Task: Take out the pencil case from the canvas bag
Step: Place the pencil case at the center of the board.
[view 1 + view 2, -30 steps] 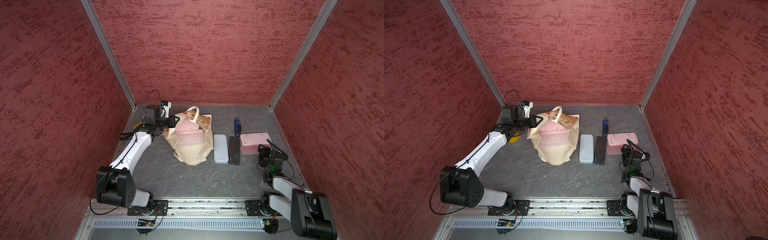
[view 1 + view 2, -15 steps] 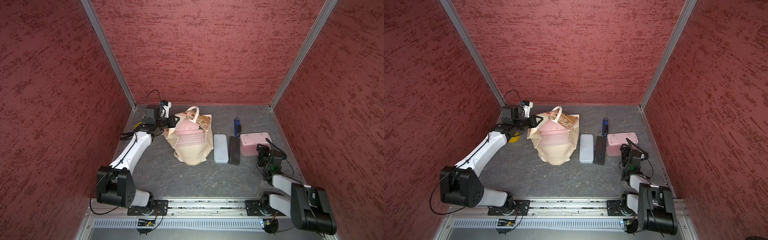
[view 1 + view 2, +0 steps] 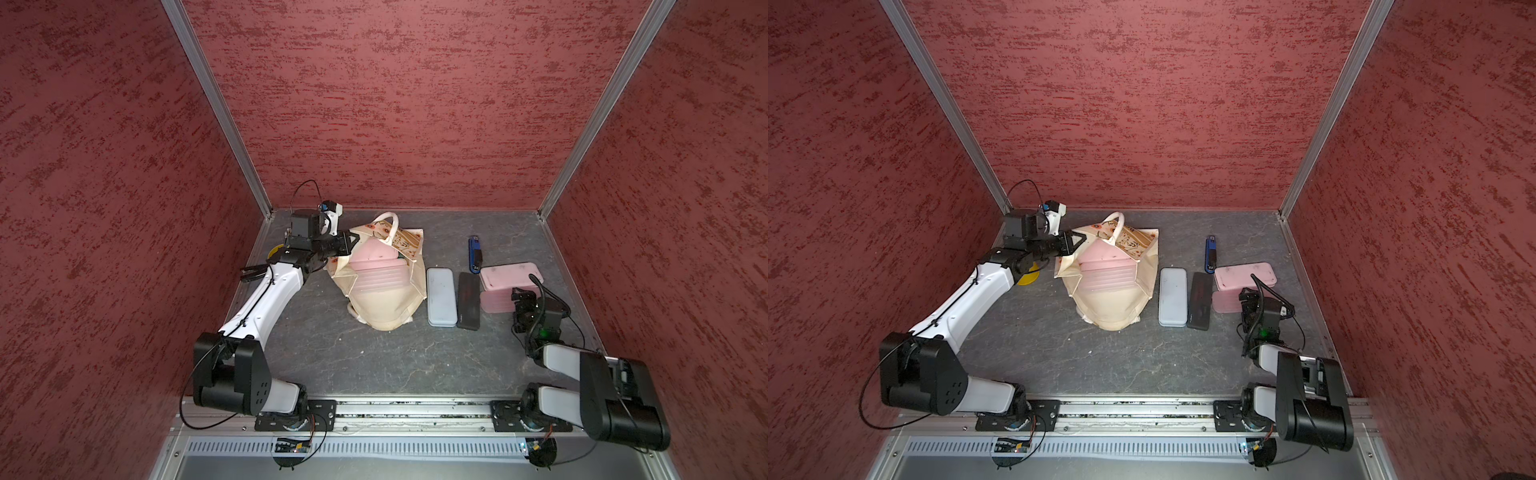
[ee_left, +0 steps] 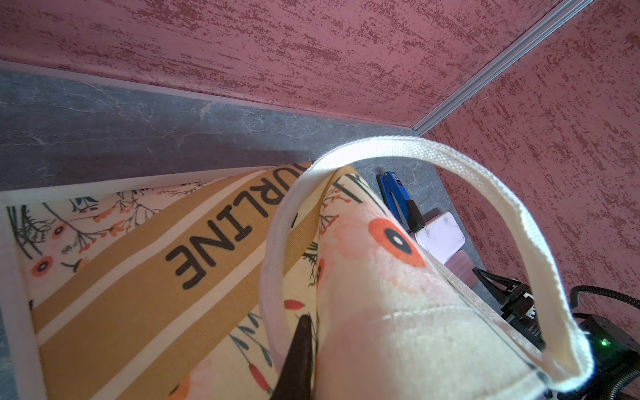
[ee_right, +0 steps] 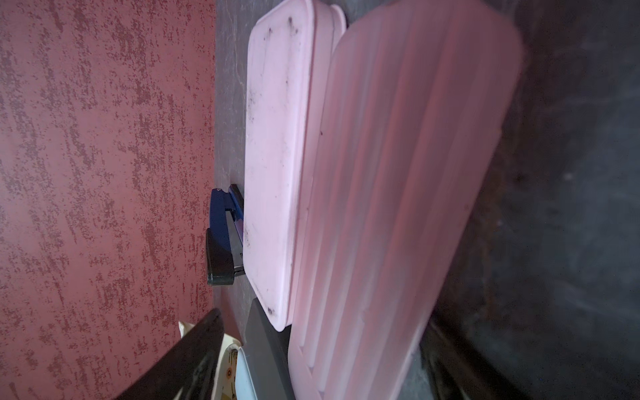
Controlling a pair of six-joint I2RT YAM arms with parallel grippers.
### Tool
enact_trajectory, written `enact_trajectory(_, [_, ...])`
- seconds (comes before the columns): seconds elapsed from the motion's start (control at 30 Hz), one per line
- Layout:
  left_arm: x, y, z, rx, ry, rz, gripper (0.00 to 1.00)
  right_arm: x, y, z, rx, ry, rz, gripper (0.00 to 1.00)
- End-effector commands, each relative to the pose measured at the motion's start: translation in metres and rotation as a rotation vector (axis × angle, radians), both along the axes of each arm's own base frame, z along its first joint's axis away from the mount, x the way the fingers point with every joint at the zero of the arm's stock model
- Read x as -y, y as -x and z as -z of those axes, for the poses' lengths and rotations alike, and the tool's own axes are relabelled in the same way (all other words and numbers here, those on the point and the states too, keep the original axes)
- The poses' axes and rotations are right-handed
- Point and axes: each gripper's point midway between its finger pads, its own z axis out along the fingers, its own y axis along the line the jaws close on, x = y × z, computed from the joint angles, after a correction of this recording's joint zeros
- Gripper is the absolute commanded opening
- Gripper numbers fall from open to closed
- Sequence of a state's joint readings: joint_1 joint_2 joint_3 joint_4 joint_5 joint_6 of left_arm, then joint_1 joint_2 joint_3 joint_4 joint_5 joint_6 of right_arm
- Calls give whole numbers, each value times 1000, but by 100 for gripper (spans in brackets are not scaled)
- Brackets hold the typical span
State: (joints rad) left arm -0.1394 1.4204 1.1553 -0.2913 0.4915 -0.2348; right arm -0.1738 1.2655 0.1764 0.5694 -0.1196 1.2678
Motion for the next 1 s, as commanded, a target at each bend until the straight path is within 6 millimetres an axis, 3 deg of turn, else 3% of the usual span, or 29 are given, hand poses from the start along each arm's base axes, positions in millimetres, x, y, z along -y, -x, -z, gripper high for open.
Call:
enact_trajectory(0.0, [-4,1,-13,35,10,-14,0,0,-17,-25,91,-11,-8,88])
enact_trajectory(0.37, [-4,1,-12,34,11,-14,0,13,0,-29,86,2,86,88])
enact_trajectory(0.97, [-5,1,-13,36,11,-16,0,13,-12,-82,158,120,25,89])
